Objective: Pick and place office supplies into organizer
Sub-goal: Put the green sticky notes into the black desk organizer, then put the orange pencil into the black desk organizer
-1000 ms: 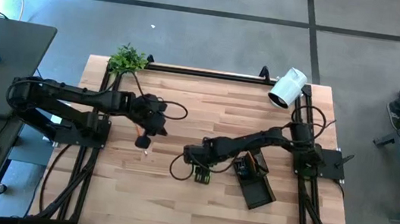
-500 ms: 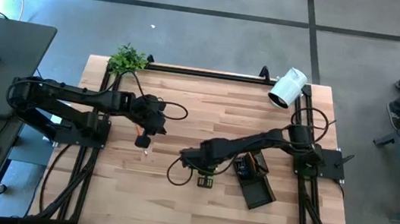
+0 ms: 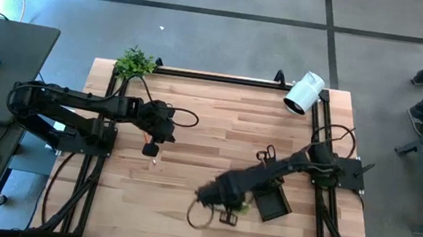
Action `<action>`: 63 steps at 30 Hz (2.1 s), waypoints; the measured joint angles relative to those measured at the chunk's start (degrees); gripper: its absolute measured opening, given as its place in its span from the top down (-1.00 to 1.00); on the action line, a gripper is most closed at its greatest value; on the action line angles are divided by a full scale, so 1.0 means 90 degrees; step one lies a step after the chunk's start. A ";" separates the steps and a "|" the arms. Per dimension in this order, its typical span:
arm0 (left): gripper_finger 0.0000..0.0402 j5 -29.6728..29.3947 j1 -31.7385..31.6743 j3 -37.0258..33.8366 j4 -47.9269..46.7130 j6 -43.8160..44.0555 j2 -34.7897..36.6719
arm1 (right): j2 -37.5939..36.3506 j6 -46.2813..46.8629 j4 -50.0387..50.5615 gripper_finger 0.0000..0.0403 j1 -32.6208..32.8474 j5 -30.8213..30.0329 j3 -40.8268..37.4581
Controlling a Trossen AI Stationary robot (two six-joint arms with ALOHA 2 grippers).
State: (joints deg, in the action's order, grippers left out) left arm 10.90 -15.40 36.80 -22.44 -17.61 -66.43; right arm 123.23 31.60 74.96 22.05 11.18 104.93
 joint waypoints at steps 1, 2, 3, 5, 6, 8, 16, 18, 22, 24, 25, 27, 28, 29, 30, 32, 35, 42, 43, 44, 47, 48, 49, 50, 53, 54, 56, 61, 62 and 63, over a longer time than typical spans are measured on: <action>0.92 0.0001 0.0000 0.0000 -0.0001 0.0000 0.0000 | -0.0031 0.0258 0.0100 0.91 0.0146 -0.0004 -0.0003; 0.92 0.0006 0.0000 0.0000 -0.0002 -0.0001 0.0000 | -0.0085 0.0543 0.0152 0.89 0.0274 -0.0008 -0.0026; 0.92 0.0012 0.0001 0.0000 -0.0002 0.0000 0.0000 | -0.0171 0.0845 0.0196 0.88 0.0412 -0.0053 -0.0076; 0.92 0.0053 0.0005 0.0000 0.0000 0.0002 0.0000 | -0.0395 0.1519 0.0276 0.86 0.0679 -0.0276 -0.0210; 0.92 0.0066 0.0005 0.0000 0.0000 0.0002 0.0000 | -0.0538 0.1862 0.0320 0.86 0.0810 -0.0470 -0.0293; 0.92 0.0070 0.0005 0.0000 0.0016 0.0022 0.0000 | -0.0823 0.2590 0.0391 0.86 0.1065 -0.0926 -0.0496; 0.92 0.0327 0.0005 0.0000 0.0277 0.0149 -0.0002 | -0.2256 0.4991 -0.0043 0.94 0.1691 -0.1717 -0.2201; 0.92 0.0390 0.0005 0.0000 0.0279 0.0142 -0.0002 | -0.2623 0.5367 -0.0456 0.94 0.1778 -0.1712 -0.2827; 0.92 0.0405 0.0005 0.0000 0.0282 0.0131 -0.0002 | -0.3337 0.6012 -0.1281 0.90 0.1975 -0.2045 -0.3976; 0.92 0.0406 0.0005 0.0000 0.0282 0.0129 -0.0002 | -0.3668 0.6273 -0.1622 0.86 0.2079 -0.2236 -0.4437; 0.92 0.0406 0.0005 0.0000 0.0283 0.0129 -0.0002 | -0.3803 0.6379 -0.1732 0.85 0.2114 -0.2289 -0.4637; 0.92 0.0406 0.0005 0.0000 0.0286 0.0129 -0.0002 | -0.4012 0.6610 -0.1916 0.81 0.2189 -0.2391 -0.4982; 0.92 0.0406 0.0005 0.0000 0.0294 0.0129 -0.0002 | -0.4094 0.6690 -0.1975 0.79 0.2215 -0.2412 -0.5124; 0.92 0.0406 0.0005 0.0000 0.0305 0.0129 -0.0002 | -0.4151 0.6765 -0.2027 0.78 0.2233 -0.2425 -0.5250; 0.92 0.0406 0.0005 0.0000 0.0306 0.0129 -0.0002 | -0.4178 0.6789 -0.2104 0.75 0.2238 -0.2436 -0.5364; 0.92 0.0406 0.0005 0.0000 0.0308 0.0131 -0.0002 | -0.4191 0.6789 -0.2272 0.69 0.2236 -0.2438 -0.5565; 0.92 0.0406 0.0005 0.0000 0.0321 0.0146 -0.0005 | -0.4193 0.6787 -0.2523 0.57 0.2234 -0.2441 -0.5775; 0.92 0.0406 0.0005 0.0000 0.0318 0.0148 -0.0005 | -0.4193 0.6843 -0.2599 0.17 0.2234 -0.2358 -0.5839; 0.92 0.0406 0.0005 0.0000 0.0318 0.0151 -0.0005 | -0.4193 0.6866 -0.2597 0.11 0.2234 -0.2284 -0.5839; 0.92 0.0406 0.0005 0.0000 0.0318 0.0151 -0.0005 | -0.4193 0.6910 -0.2585 0.06 0.2234 -0.2188 -0.5838; 0.92 0.0406 0.0005 0.0000 0.0318 0.0151 -0.0005 | -0.4193 0.7050 -0.2470 -0.09 0.2219 -0.1942 -0.5836; 0.92 0.0406 0.0005 0.0000 0.0318 0.0151 -0.0005 | -0.4193 0.7098 -0.2427 -0.12 0.2219 -0.1859 -0.5836; 0.92 0.0406 0.0005 0.0000 0.0318 0.0151 -0.0005 | -0.4193 0.7146 -0.2384 -0.15 0.2219 -0.1795 -0.5836; 0.92 0.0406 0.0005 0.0000 0.0316 0.0151 -0.0005 | -0.4193 0.7198 -0.2359 -0.18 0.2218 -0.1730 -0.5836; 0.92 0.0406 0.0005 0.0000 0.0316 0.0151 -0.0005 | -0.4193 0.7270 -0.2337 -0.19 0.2214 -0.1688 -0.5834; 0.92 0.0406 0.0005 0.0000 0.0316 0.0151 -0.0005 | -0.4193 0.7270 -0.2335 -0.18 0.2214 -0.1690 -0.5834; 0.92 0.0406 0.0005 0.0000 0.0318 0.0151 -0.0005 | -0.4193 0.7273 -0.2326 -0.15 0.2214 -0.1698 -0.5834; 0.92 0.0406 0.0005 0.0000 0.0331 0.0143 -0.0005 | -0.4193 0.7268 -0.2328 -0.03 0.2163 -0.1579 -0.5834; 0.92 0.0404 0.0005 0.0000 0.0362 0.0123 -0.0005 | -0.4193 0.7186 -0.2372 0.00 0.2146 -0.1520 -0.5827; 0.92 0.0404 0.0005 0.0000 0.0419 0.0119 -0.0005 | -0.4193 0.7097 -0.2375 0.02 0.2130 -0.1469 -0.5782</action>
State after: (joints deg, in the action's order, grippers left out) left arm 14.53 -15.35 36.80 -18.67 -16.53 -66.48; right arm 85.49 95.47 53.59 41.22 -2.04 52.89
